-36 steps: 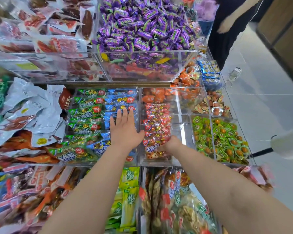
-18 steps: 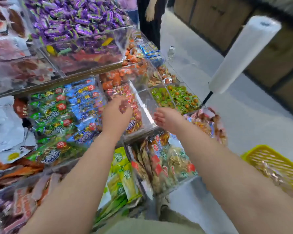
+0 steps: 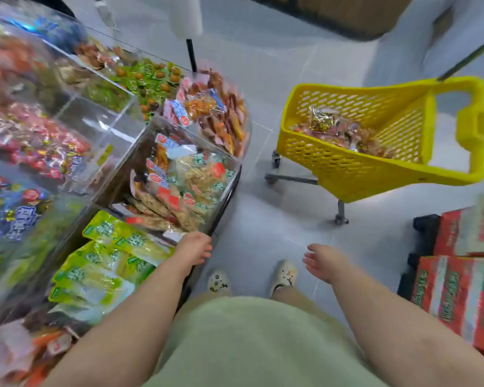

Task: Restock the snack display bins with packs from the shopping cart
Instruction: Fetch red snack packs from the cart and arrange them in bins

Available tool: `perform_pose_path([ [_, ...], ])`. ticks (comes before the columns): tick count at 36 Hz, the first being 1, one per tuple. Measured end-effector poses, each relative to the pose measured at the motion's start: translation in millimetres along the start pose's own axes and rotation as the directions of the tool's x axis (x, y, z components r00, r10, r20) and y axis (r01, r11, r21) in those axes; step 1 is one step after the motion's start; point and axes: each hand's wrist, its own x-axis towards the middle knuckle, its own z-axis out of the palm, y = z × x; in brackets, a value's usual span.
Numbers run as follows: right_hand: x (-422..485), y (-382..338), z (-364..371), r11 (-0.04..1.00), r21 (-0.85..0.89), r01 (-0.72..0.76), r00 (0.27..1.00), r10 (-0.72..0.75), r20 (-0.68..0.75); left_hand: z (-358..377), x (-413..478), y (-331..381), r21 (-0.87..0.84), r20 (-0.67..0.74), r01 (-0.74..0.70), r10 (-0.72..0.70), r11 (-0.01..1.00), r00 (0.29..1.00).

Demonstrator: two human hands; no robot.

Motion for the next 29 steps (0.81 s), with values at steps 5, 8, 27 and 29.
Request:
perform_pose_path([
  [5, 16, 47, -77, 0.995, -0.025, -0.092, 0.994, 0.091, -0.069, 49, 7, -10, 0.146, 0.013, 0.096, -0.099, 0.985, 0.995],
  [8, 25, 60, -117, 0.987, -0.091, -0.132, 0.989, 0.125, -0.078, 80, 8, -5, 0.308, 0.004, 0.08, -0.086, 0.948, 0.996],
  [27, 79, -76, -205, 0.963, -0.265, 0.053, 0.999, -0.051, 0.013, 220, 17, 127, 0.326, 0.083, -0.035, 0.009, 0.945, 0.997],
  [29, 84, -84, -204, 0.96, -0.28, 0.023, 0.999, -0.016, 0.03, 222, 27, 141, 0.372, 0.085, -0.017, -0.016, 0.928, 0.996],
])
